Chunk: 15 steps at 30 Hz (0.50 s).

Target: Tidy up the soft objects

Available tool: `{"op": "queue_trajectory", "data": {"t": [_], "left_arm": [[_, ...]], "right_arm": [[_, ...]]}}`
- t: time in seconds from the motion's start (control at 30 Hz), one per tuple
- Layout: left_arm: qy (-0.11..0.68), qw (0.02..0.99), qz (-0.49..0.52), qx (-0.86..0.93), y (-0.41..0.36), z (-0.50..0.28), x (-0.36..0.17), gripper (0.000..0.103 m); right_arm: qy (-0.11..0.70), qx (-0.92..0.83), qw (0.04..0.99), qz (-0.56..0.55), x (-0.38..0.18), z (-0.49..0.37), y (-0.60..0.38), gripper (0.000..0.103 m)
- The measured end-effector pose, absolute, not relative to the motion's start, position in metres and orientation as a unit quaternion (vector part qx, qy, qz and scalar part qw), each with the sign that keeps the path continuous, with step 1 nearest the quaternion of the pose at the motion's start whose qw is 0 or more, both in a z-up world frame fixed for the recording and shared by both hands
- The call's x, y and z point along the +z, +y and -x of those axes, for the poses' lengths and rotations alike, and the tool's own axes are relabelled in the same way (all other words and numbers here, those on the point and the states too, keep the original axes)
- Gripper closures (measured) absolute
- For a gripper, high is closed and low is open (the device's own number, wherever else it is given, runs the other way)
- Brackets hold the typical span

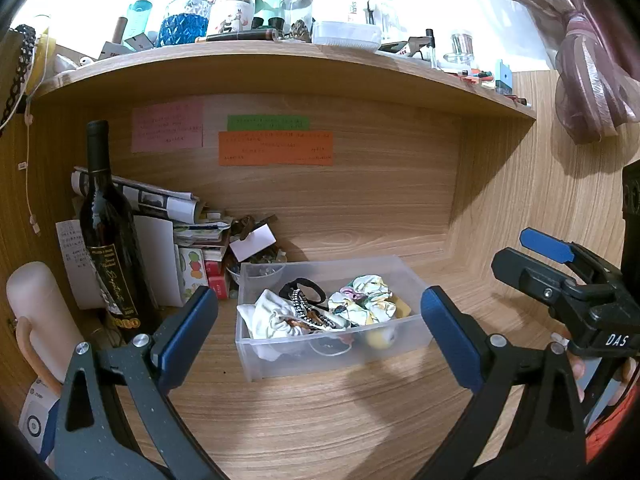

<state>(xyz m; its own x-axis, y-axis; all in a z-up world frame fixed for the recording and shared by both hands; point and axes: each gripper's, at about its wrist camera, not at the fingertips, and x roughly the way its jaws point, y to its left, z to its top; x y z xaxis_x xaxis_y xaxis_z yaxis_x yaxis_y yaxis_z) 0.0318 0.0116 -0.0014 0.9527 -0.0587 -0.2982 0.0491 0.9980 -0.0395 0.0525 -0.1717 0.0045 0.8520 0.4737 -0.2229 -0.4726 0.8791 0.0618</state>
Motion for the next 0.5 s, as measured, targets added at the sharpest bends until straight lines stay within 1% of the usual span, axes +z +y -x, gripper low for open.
{"op": "queue_trajectory", "data": {"t": [0.5], "left_arm": [[0.153, 0.988, 0.019, -0.030, 0.0126, -0.0333, -0.0019, 0.000]], "right_arm": [[0.116, 0.244, 0.963, -0.003, 0.0048, -0.0509, -0.1715, 0.000]]}}
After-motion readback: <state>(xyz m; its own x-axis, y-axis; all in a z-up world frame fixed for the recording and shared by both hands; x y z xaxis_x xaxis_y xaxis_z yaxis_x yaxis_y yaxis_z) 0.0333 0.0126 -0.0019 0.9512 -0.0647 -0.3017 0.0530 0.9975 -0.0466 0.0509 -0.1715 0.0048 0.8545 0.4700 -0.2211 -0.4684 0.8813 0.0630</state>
